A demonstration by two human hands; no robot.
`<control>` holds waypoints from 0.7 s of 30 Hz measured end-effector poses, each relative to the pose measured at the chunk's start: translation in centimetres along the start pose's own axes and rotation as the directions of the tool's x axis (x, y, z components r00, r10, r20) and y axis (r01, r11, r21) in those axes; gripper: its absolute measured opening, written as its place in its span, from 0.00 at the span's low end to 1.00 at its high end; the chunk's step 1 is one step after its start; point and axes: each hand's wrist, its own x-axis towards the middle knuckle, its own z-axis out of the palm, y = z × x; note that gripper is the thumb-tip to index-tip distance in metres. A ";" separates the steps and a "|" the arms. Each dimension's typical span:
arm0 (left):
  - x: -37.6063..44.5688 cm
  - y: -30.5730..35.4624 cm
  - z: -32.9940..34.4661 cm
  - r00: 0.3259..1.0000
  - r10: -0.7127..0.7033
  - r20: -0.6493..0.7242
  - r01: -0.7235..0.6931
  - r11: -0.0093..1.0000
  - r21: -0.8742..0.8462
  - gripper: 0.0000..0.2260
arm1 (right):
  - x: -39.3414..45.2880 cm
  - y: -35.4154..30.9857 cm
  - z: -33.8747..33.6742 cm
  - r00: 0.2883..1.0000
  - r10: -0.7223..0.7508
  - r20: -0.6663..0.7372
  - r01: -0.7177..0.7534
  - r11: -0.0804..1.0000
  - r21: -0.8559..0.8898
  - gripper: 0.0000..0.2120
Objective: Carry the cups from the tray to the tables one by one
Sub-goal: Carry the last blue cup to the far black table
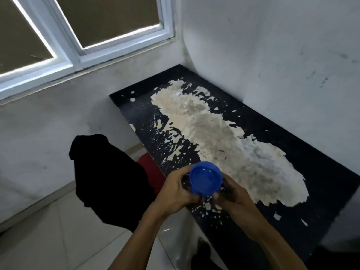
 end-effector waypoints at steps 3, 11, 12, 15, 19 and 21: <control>3.7 -0.3 -0.2 0.999 -0.027 0.030 0.027 1.000 -0.011 0.32 | 3.0 -0.2 -1.0 0.999 0.004 -0.042 -0.004 1.000 0.005 0.26; 12.7 -1.4 -0.4 0.977 -0.020 0.213 0.021 1.000 -0.001 0.29 | 8.7 -0.2 -3.5 0.978 0.033 -0.207 -0.036 0.999 -0.009 0.26; 13.7 -1.6 -0.4 0.973 -0.018 0.231 0.016 1.000 0.012 0.29 | 9.1 -0.2 -3.6 0.973 0.030 -0.231 -0.032 0.999 -0.004 0.26; 17.0 -2.6 0.0 0.944 -0.018 0.329 -0.005 0.998 0.068 0.31 | 10.3 0.3 -3.9 0.946 0.047 -0.321 -0.044 0.999 0.016 0.25; 20.7 -4.0 0.5 0.891 -0.018 0.455 -0.038 0.993 0.113 0.32 | 11.6 1.3 -3.7 0.888 0.086 -0.451 -0.067 0.996 0.059 0.24; 22.4 -4.7 1.1 0.862 -0.002 0.507 -0.067 0.991 0.118 0.31 | 12.5 1.9 -3.7 0.852 0.120 -0.510 -0.087 0.992 0.088 0.24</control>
